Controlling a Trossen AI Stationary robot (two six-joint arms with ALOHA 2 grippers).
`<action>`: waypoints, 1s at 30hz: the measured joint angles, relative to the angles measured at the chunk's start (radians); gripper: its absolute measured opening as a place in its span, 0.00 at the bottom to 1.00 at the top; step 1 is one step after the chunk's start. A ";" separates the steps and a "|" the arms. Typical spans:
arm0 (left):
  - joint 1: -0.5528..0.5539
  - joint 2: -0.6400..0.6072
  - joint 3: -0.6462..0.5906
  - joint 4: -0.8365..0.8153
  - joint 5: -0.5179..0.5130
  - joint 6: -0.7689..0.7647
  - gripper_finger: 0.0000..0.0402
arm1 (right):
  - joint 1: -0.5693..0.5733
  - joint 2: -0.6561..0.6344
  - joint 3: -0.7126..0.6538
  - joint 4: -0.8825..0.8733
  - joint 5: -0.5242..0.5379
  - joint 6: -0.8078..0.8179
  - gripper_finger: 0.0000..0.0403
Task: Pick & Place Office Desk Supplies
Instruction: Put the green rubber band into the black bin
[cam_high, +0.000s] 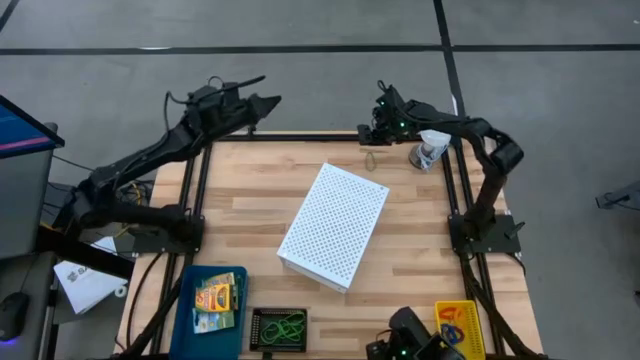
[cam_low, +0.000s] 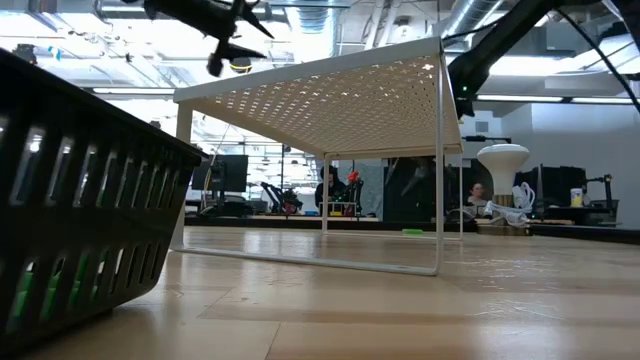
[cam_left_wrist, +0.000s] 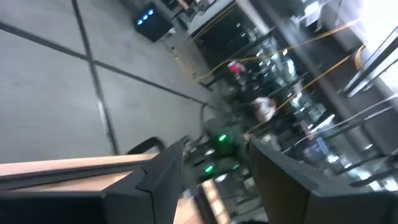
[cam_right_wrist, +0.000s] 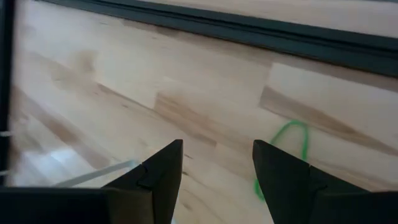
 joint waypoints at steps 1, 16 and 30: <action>0.001 0.018 0.000 0.033 0.000 -0.010 0.44 | 0.000 0.007 0.000 0.004 0.009 -0.008 0.48; 0.000 0.119 0.027 0.227 0.051 -0.062 0.39 | -0.022 0.192 0.250 -0.243 0.068 -0.223 0.48; -0.004 0.106 0.057 0.238 0.043 -0.030 0.38 | -0.069 0.444 0.515 -0.618 0.077 -0.378 0.48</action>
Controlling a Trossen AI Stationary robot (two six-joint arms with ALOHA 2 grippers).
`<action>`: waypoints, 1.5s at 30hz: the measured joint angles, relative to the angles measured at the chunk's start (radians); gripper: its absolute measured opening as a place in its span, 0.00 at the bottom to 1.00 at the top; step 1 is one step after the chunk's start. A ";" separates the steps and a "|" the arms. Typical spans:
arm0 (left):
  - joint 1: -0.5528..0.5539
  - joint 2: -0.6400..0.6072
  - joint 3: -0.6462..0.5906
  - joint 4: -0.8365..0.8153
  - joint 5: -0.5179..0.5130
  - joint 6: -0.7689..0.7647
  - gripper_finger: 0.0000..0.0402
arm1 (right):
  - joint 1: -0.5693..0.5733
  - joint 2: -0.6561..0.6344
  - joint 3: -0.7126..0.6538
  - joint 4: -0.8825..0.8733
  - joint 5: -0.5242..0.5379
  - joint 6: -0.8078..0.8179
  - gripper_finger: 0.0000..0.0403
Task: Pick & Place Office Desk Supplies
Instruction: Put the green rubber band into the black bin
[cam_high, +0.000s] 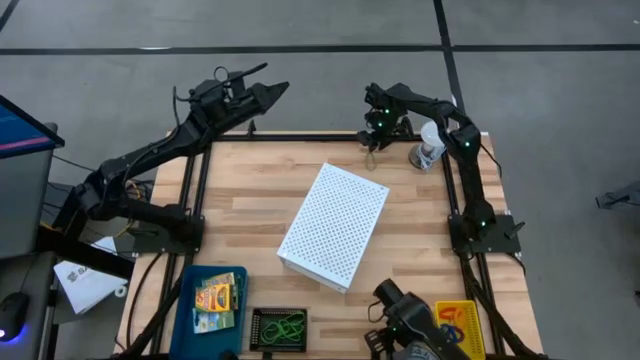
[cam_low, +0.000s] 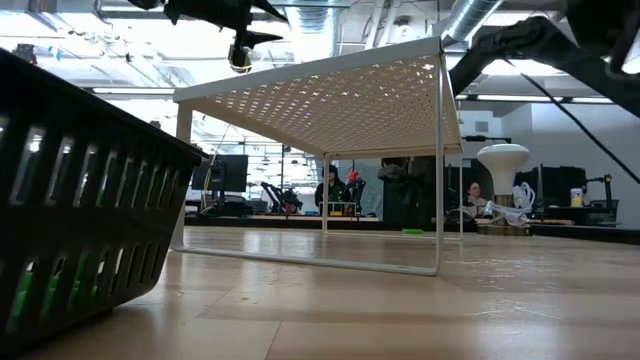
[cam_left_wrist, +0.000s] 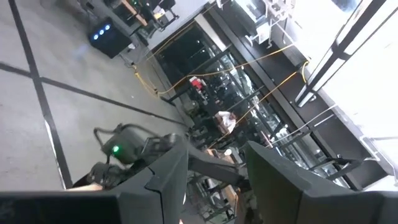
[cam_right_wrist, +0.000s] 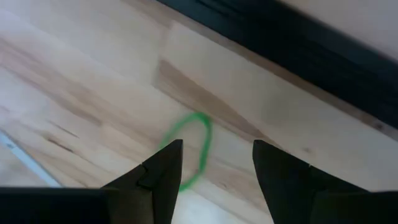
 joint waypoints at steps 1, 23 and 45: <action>0.000 0.000 0.000 0.007 0.000 0.000 0.38 | -0.001 0.008 0.001 -0.011 0.000 -0.003 0.48; 0.000 0.000 0.000 0.036 0.016 0.023 0.38 | 0.064 0.026 -0.020 0.000 0.050 0.020 0.46; 0.000 -0.022 0.000 0.063 0.028 0.002 0.38 | 0.089 0.028 -0.031 0.030 0.074 -0.078 0.01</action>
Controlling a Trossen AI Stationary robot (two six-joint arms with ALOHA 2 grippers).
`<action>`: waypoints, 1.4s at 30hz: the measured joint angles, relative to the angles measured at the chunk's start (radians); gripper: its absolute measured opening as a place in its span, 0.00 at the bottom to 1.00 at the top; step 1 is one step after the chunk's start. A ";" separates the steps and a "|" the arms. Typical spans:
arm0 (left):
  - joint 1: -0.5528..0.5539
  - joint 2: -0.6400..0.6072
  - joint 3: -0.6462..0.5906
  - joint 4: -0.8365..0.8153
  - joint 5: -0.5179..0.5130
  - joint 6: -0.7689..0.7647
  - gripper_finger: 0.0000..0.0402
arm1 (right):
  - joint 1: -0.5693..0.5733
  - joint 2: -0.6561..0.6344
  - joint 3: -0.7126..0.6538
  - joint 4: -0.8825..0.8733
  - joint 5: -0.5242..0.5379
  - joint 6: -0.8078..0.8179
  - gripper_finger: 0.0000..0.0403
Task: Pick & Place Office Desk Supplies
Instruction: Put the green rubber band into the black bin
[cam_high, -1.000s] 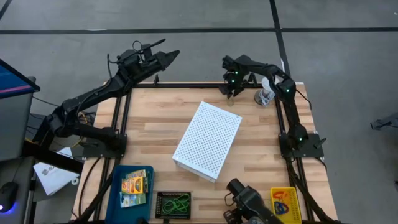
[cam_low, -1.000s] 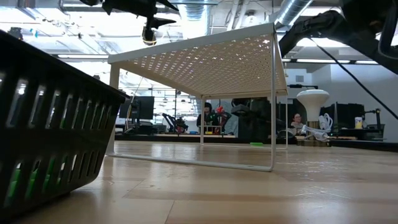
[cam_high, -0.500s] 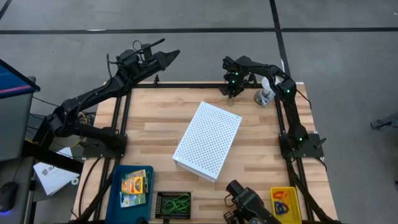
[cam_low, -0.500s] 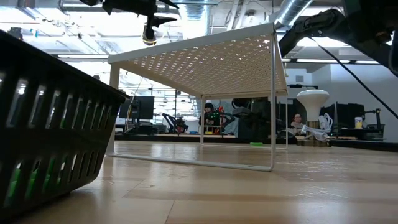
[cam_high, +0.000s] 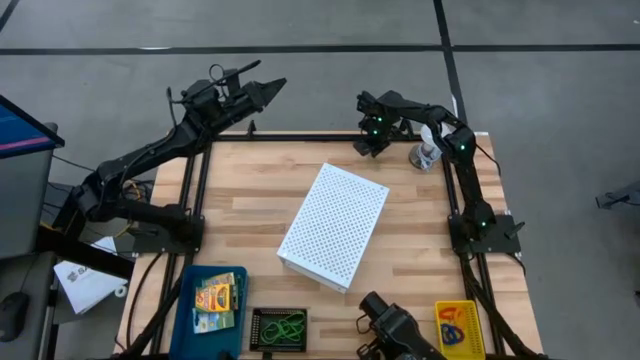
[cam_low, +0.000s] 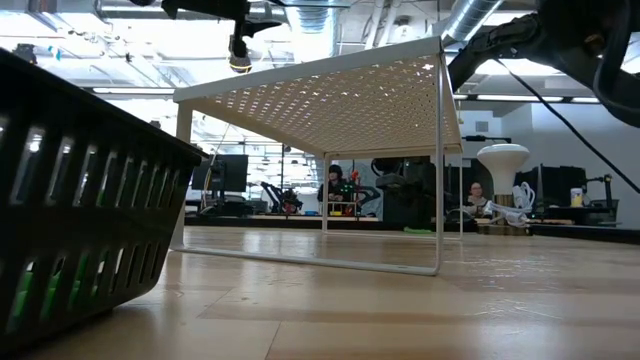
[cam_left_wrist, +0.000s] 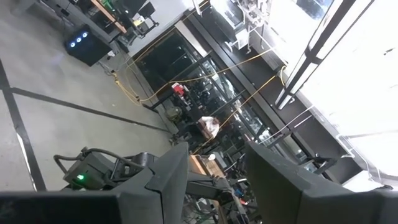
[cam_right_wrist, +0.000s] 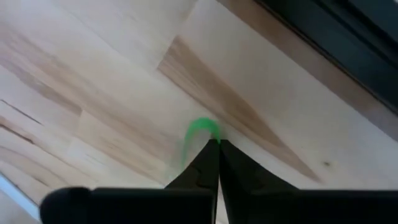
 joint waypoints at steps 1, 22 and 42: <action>0.000 0.000 0.000 0.001 0.000 0.000 0.38 | 0.000 0.000 0.000 0.004 -0.003 -0.004 0.01; -0.010 -0.013 0.000 -0.088 0.062 0.048 0.38 | 0.036 -0.356 -0.002 0.068 -0.001 0.054 0.00; -0.201 -0.048 -0.001 -0.440 0.304 0.316 0.43 | 0.449 -0.705 0.000 0.083 0.101 0.462 0.00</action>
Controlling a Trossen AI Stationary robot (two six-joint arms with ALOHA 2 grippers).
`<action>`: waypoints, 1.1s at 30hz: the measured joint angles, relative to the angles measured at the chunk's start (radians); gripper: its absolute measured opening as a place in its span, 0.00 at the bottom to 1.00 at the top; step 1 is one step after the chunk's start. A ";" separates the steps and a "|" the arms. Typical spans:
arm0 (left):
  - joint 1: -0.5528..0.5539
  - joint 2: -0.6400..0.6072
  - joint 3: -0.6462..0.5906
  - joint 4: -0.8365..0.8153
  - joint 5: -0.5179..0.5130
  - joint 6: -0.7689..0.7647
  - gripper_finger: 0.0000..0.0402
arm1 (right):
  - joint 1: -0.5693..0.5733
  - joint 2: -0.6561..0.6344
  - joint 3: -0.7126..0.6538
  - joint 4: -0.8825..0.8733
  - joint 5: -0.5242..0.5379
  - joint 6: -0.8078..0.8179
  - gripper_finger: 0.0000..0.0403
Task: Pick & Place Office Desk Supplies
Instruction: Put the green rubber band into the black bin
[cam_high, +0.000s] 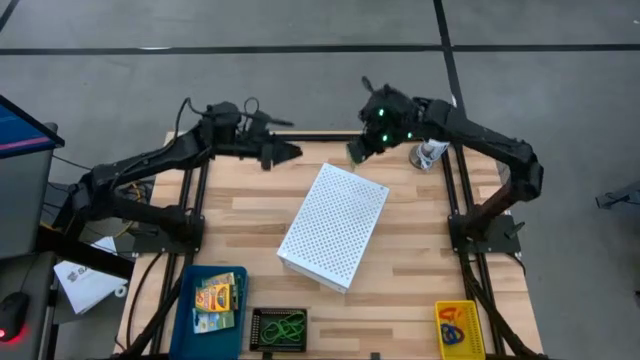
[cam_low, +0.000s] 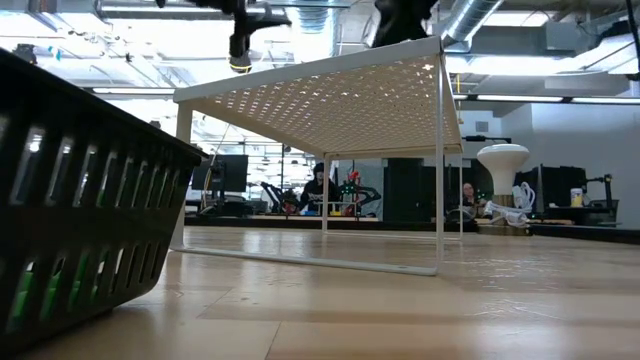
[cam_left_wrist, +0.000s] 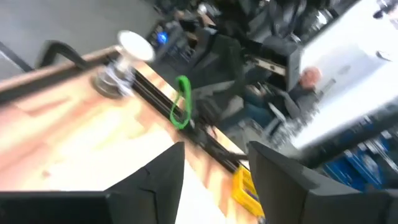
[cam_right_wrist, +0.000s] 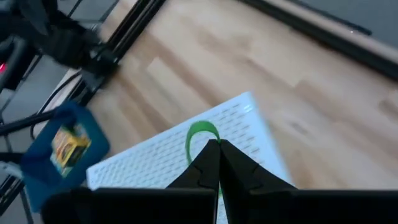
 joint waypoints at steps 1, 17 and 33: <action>-0.028 -0.010 0.000 -0.010 -0.004 0.001 0.44 | 0.031 -0.001 0.000 -0.001 0.013 0.018 0.00; -0.698 -0.089 0.001 -0.150 -0.618 -0.123 0.54 | 0.547 -0.002 0.000 0.065 0.216 0.291 0.00; -1.009 0.180 0.000 0.105 -1.032 -0.216 0.57 | 0.759 0.096 -0.001 0.260 0.349 0.413 0.00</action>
